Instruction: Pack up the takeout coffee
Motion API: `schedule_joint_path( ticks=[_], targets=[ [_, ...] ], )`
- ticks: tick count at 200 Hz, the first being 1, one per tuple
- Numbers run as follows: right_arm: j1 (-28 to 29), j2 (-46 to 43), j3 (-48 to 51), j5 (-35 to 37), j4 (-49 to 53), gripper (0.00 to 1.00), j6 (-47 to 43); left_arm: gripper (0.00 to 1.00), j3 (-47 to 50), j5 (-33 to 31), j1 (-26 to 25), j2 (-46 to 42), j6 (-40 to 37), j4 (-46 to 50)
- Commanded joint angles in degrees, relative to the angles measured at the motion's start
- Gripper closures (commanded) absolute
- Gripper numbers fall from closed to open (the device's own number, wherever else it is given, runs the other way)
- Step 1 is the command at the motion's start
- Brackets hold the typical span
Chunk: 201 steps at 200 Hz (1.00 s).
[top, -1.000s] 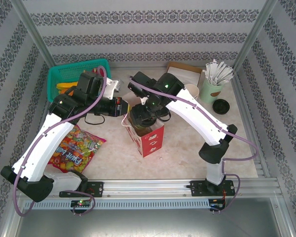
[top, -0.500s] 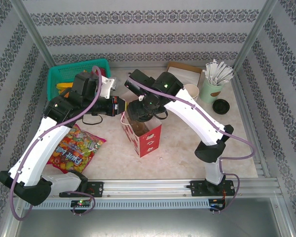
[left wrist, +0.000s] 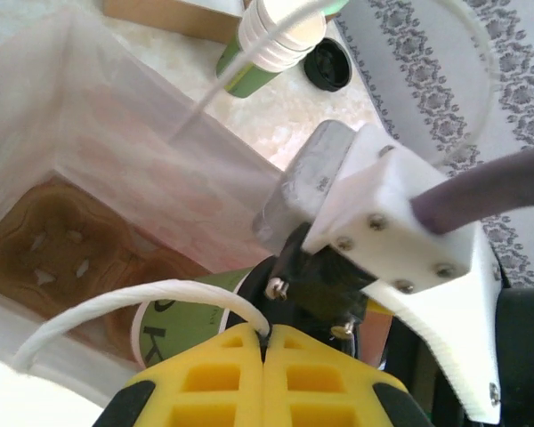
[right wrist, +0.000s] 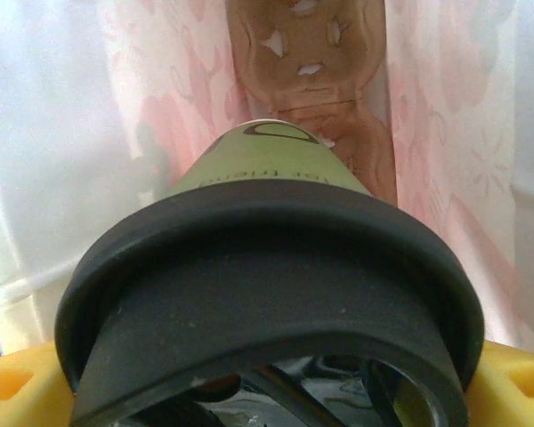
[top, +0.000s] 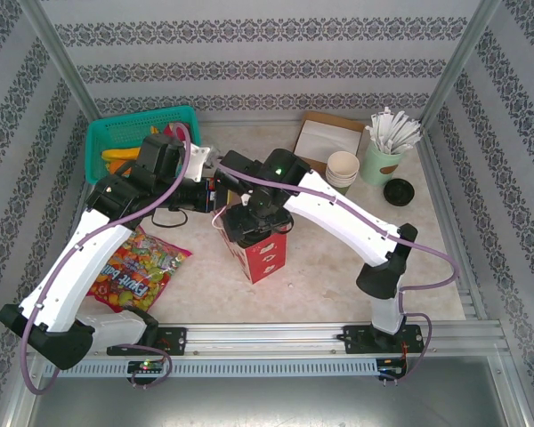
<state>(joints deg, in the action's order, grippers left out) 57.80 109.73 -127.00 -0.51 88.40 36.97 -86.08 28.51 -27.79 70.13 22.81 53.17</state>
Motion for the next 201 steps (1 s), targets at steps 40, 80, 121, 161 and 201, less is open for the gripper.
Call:
schedule_joint_path(
  ticks=[40,80,121,161,201],
  targets=[
    [-0.84,-0.71,0.11,2.43,2.33,0.29,0.83,1.0,0.27,1.02,-0.77,-0.8,-1.25,-1.27],
    [-2.46,-2.45,1.88,3.41,2.79,0.29,0.21,1.0,0.8,-2.94,-0.69,-2.31,-4.35,-0.05],
    [-4.31,-5.05,6.49,2.82,0.76,0.29,-0.14,1.0,1.97,-8.64,-0.55,-3.85,-5.75,2.39],
    [-5.62,-7.0,10.25,1.9,-1.74,0.29,-0.17,1.0,4.43,-8.48,-0.42,-5.86,-7.0,3.94],
    [-6.38,-6.91,11.15,1.31,-4.29,0.29,-0.23,1.0,5.75,1.89,-0.42,-5.94,-10.16,2.39]
  ],
)
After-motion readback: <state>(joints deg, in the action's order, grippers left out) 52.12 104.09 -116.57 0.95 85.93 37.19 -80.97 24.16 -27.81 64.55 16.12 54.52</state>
